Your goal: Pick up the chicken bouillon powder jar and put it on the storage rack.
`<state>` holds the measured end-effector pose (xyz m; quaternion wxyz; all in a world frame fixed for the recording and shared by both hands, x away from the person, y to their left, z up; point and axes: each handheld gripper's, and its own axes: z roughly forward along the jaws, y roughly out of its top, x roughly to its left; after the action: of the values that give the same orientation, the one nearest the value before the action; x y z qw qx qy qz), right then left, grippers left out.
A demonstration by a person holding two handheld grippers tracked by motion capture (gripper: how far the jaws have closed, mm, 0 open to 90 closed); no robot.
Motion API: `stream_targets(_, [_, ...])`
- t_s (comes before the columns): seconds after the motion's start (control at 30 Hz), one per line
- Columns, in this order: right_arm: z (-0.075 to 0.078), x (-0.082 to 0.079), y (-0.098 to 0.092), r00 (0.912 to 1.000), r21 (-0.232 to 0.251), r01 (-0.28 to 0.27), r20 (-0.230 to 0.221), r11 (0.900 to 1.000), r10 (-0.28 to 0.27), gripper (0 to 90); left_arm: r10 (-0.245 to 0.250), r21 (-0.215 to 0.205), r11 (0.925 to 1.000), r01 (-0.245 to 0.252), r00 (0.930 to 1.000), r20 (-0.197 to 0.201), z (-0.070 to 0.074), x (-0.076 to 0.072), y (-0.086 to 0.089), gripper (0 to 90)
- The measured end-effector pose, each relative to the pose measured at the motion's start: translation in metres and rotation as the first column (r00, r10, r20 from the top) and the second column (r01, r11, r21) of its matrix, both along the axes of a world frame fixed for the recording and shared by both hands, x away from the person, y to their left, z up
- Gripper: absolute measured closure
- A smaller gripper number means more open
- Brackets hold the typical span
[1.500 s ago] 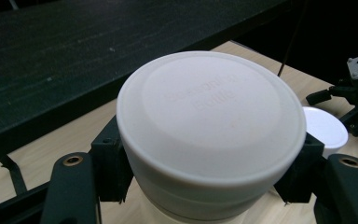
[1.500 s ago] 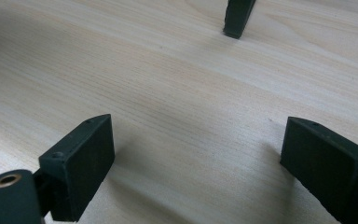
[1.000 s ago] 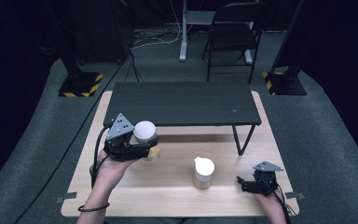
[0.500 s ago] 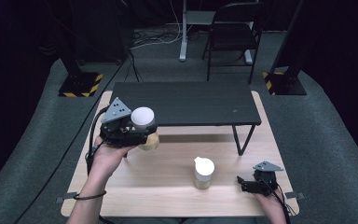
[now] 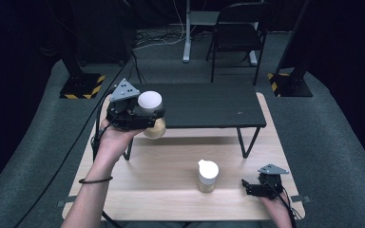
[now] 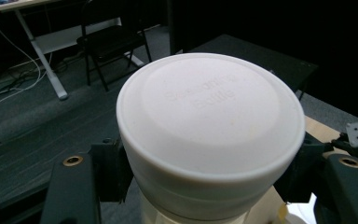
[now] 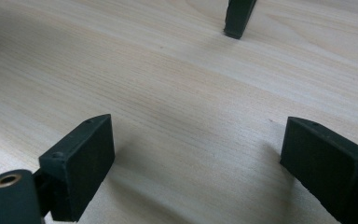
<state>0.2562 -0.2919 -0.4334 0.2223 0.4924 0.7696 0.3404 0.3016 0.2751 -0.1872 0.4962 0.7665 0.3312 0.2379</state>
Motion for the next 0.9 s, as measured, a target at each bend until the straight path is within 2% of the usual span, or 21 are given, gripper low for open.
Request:
stream_targets(0.67, [0.000, 0.000, -0.001, 1.0000, -0.001, -0.005, 0.001, 1.000, 0.005, 8.7, 0.084, 0.006, 0.9964, -0.084, 0.9963, -0.018, 0.006, 0.053, -0.031, 33.7])
stream_targets(0.9, [0.000, 0.001, -0.001, 1.0000, 0.000, -0.008, 0.001, 1.000, 0.008, 8.6, 0.098, 0.006, 0.9952, -0.098, 0.9948, -0.028, 0.006, 0.064, -0.041, 33.7])
